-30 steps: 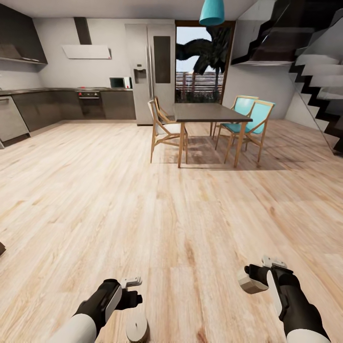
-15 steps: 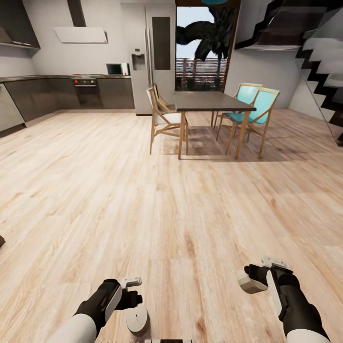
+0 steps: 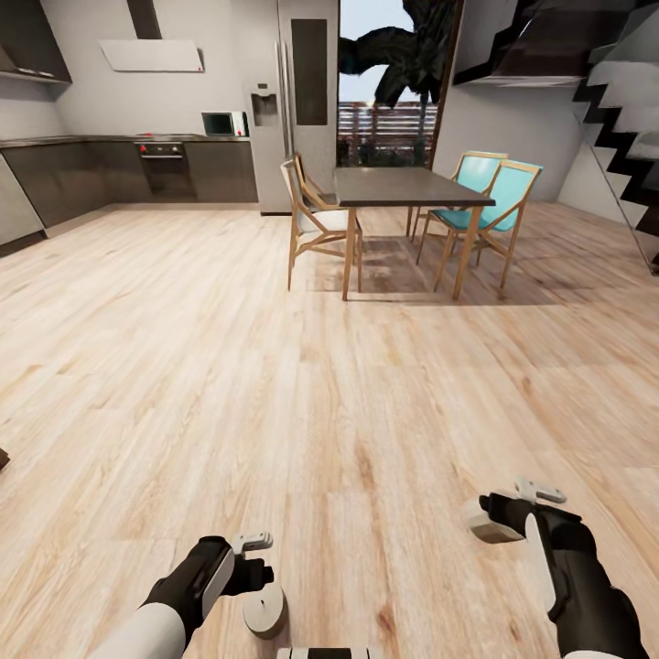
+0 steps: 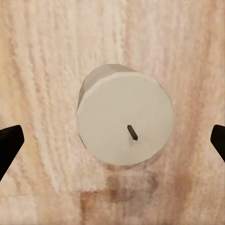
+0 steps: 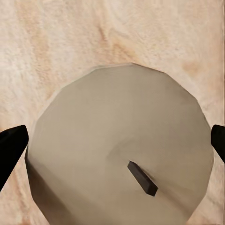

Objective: Place each of the two pumpkins and all three candles from the living room inside a cabinet in the living room (use any cabinet), then make sure every cabinet is closed, and position the cauldron so it is next to a table in the living room.

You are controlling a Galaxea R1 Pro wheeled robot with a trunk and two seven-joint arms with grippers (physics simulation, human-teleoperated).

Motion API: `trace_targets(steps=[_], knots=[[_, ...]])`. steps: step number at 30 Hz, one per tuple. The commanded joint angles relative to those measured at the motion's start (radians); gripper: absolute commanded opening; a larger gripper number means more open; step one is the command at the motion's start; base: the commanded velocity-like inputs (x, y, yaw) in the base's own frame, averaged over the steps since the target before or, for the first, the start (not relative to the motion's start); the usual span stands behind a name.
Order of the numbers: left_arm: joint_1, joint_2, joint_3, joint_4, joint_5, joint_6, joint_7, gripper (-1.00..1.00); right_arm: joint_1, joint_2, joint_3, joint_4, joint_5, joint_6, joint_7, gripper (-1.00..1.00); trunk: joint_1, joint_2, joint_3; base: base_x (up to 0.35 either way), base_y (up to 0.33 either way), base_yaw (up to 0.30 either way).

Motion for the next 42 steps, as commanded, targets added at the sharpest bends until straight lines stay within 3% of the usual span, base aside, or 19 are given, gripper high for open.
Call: trace_targets(steps=[1, 6, 20, 26, 32, 42], knots=[[0.0, -0.001, 0.007, -0.001, -0.002, 0.005, -0.003, 1.0, 0.008, 0.001, 0.0, -0.033, 0.006, 0.019, 0.003, -1.0, 0.0, 0.0, -0.001, 0.0, 0.0, 0.0], [0.0, -0.003, 0.007, -0.001, -0.002, 0.004, -0.003, 1.0, 0.043, 0.002, 0.001, -0.105, 0.005, 0.042, 0.035, -1.0, 0.0, -0.001, -0.005, 0.0, 0.0, 0.0], [0.0, -0.009, 0.007, -0.001, -0.002, 0.004, -0.004, 1.0, 0.049, 0.002, 0.001, -0.118, 0.006, 0.05, 0.049, -1.0, 0.007, -0.004, -0.059, 0.0, 0.0, 0.0], [0.0, -0.009, 0.007, -0.002, -0.002, -0.015, -0.005, 1.0, 0.049, 0.002, 0.001, -0.118, 0.006, 0.062, 0.049, -1.0, 0.007, -0.004, -0.059, 0.0, 0.0, 0.0], [0.0, -0.012, 0.007, -0.001, -0.003, -0.081, -0.006, 1.0, 0.049, 0.002, 0.001, -0.118, 0.005, 0.063, 0.049, -1.0, 0.007, -0.004, -0.059, 0.0, 0.0, 0.0], [0.0, -0.014, 0.006, 0.0, -0.003, -0.107, -0.005, 1.0, 0.049, 0.002, 0.001, -0.118, 0.005, 0.064, 0.049, -1.0, 0.007, -0.004, -0.059, 0.033, 0.0, 0.0]])
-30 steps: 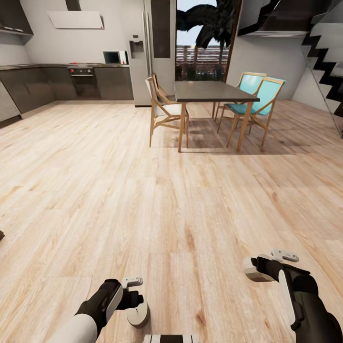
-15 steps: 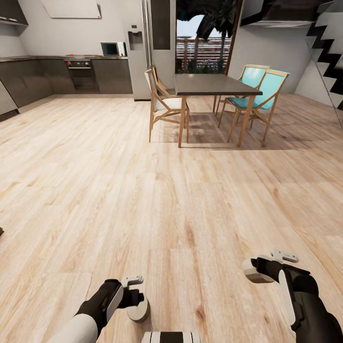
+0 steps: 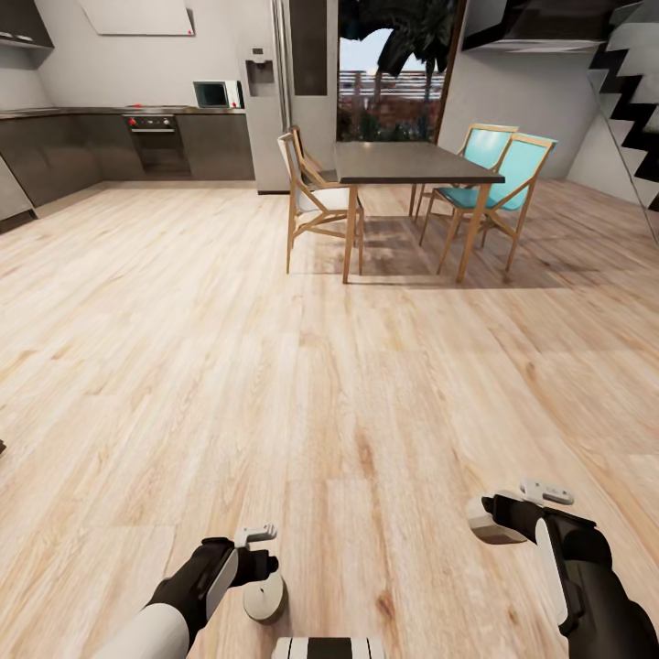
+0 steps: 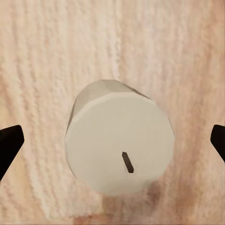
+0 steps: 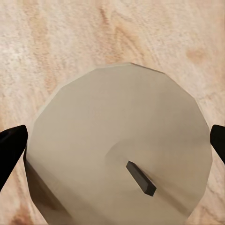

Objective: Place each of the two pumpkins and all three candles from the living room inside a cabinet in the living room (use any cabinet), then make sure every cabinet is closed, and position the cauldron so it is next to a table in the living room.

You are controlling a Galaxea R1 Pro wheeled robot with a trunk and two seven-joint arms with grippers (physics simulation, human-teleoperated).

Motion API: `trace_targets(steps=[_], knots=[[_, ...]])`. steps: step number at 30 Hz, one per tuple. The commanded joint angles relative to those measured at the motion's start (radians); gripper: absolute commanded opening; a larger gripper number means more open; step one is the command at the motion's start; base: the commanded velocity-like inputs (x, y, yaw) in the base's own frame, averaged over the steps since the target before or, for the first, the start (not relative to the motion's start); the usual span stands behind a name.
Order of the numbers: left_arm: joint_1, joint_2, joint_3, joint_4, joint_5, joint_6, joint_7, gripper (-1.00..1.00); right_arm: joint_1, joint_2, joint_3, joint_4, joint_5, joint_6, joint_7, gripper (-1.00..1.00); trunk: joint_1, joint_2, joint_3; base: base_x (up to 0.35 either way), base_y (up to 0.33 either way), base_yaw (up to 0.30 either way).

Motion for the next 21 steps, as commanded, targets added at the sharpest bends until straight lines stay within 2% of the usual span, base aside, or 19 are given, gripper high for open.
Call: trace_targets(steps=[1, 17, 21], knots=[[0.0, -0.001, 0.007, -0.002, -0.002, 0.005, -0.003, 1.0, -0.001, 0.0, -0.001, -0.001, 0.007, 0.005, 0.007, -1.0, 0.0, 0.0, -0.001, 0.045, 0.0, 0.0], [0.001, -0.002, 0.007, -0.002, -0.002, -0.003, -0.003, 1.0, -0.001, 0.0, -0.001, -0.001, 0.008, 0.005, 0.007, -1.0, 0.0, 0.0, -0.001, 0.017, 0.0, 0.0], [0.001, -0.002, 0.007, -0.002, -0.002, -0.013, -0.003, 1.0, -0.001, 0.0, -0.001, -0.001, 0.008, 0.005, 0.007, -1.0, 0.002, -0.001, -0.016, 0.0, 0.0, 0.0]])
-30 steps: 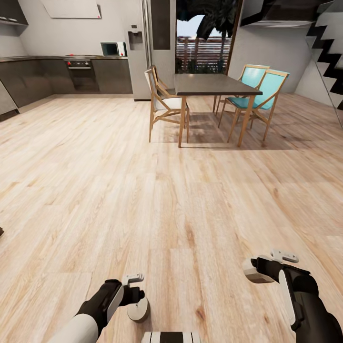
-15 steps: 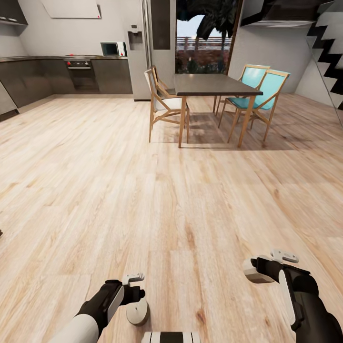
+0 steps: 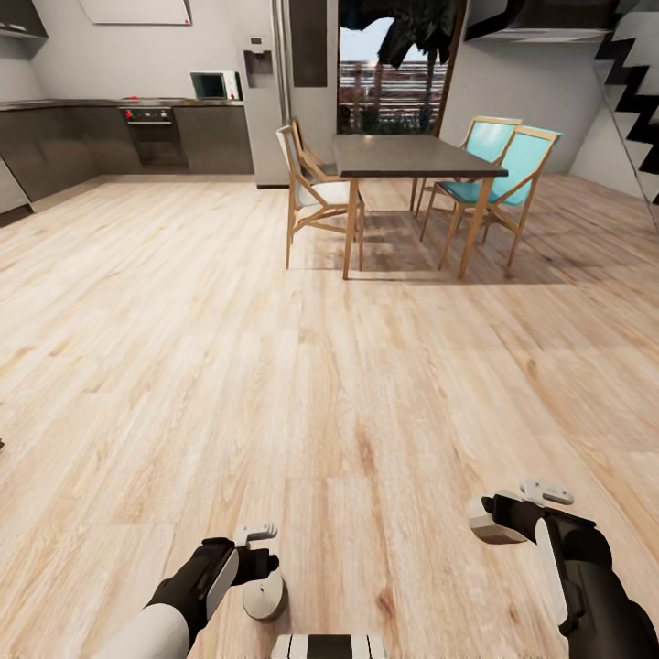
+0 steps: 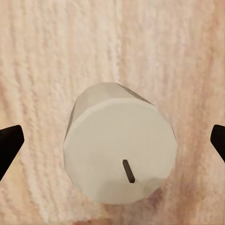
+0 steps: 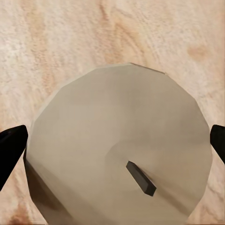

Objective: Place each of the two pumpkins and all three candles from the living room inside a cabinet in the living room (use any cabinet), then make sure every cabinet is closed, and position the cauldron so it is next to a table in the living room.

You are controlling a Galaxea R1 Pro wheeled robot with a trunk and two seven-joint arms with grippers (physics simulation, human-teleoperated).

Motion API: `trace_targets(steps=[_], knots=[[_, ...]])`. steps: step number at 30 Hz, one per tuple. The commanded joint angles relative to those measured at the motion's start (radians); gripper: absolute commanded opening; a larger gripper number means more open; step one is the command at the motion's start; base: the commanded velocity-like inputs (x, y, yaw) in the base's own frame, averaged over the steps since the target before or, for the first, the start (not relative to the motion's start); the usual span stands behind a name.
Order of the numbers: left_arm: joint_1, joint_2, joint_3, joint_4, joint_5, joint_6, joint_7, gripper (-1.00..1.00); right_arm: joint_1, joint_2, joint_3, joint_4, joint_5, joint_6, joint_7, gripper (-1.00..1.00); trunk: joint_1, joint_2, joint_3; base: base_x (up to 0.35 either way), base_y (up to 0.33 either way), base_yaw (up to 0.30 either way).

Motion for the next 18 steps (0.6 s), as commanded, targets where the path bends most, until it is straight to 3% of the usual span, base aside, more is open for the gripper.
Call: trace_targets(steps=[1, 8, 15, 18], knots=[[0.0, -0.001, 0.007, -0.002, -0.002, 0.004, -0.003, 1.0, -0.001, 0.0, -0.001, -0.001, 0.007, 0.005, 0.007, -1.0, 0.0, -0.001, -0.005, 0.0, 0.0, 0.0], [0.0, -0.001, 0.007, -0.002, -0.002, -0.007, -0.003, 1.0, -0.001, 0.0, 0.0, -0.001, 0.007, 0.005, 0.007, -1.0, 0.003, -0.002, -0.032, 0.0, 0.0, 0.0], [0.002, -0.001, 0.007, -0.002, -0.002, -0.047, -0.003, 1.0, -0.001, 0.0, 0.0, -0.001, 0.007, 0.005, 0.007, -1.0, 0.003, -0.002, -0.032, 0.0, 0.0, 0.0], [0.003, -0.001, 0.007, -0.002, -0.002, -0.071, -0.003, 1.0, -0.001, 0.0, 0.001, -0.001, 0.007, 0.005, 0.007, -1.0, 0.005, -0.003, -0.043, 0.0, 0.0, 0.0]])
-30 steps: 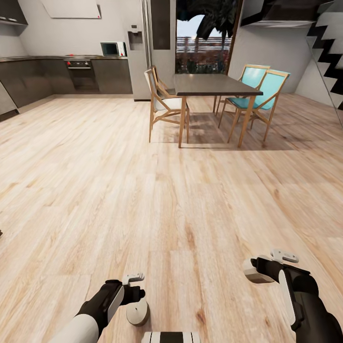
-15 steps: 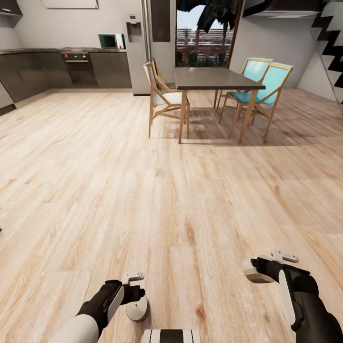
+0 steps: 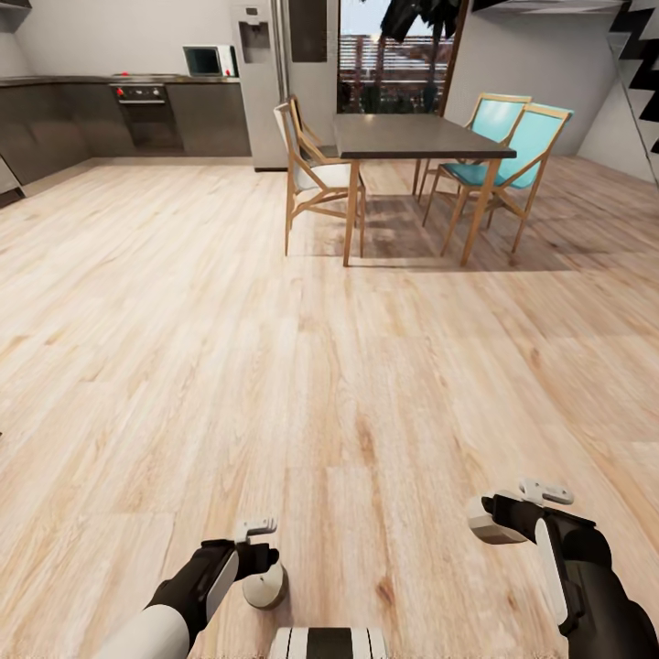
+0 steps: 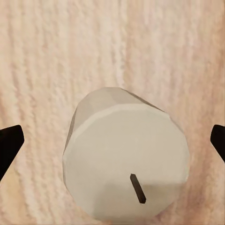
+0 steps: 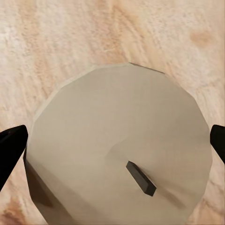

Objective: Place each of the two pumpkins and all three candles from the living room inside a cabinet in the living room (use any cabinet), then make sure every cabinet is closed, and position the cauldron so it is next to a table in the living room.

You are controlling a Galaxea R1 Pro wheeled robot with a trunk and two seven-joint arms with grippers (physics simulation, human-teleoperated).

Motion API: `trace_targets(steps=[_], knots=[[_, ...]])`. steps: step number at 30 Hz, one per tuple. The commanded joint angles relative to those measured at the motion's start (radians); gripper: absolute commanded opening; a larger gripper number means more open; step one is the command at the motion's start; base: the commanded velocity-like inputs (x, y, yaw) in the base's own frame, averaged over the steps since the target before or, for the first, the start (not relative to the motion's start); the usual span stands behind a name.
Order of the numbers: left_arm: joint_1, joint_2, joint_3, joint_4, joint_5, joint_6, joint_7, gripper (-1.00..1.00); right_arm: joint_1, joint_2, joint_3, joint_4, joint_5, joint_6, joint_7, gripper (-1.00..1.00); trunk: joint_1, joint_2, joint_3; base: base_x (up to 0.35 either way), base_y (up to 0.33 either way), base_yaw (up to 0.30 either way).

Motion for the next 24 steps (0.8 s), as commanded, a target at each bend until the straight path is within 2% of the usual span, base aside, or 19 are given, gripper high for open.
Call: trace_targets(steps=[1, 13, 24], knots=[[0.0, -0.001, 0.007, -0.002, -0.002, -0.003, -0.003, 1.0, -0.001, 0.0, -0.001, -0.001, 0.007, 0.005, 0.007, -1.0, 0.0, -0.001, -0.005, 0.0, 0.0, 0.0], [0.0, -0.001, 0.006, -0.002, -0.003, -0.02, -0.003, 1.0, -0.001, 0.0, -0.001, -0.001, 0.007, 0.005, 0.007, -1.0, 0.006, -0.003, -0.051, 0.0, 0.0, 0.0], [0.0, -0.004, 0.003, -0.002, -0.003, -0.021, -0.006, 1.0, -0.001, 0.0, -0.001, -0.001, 0.008, 0.005, 0.007, -1.0, 0.006, -0.003, -0.051, 0.0, 0.0, 0.0]])
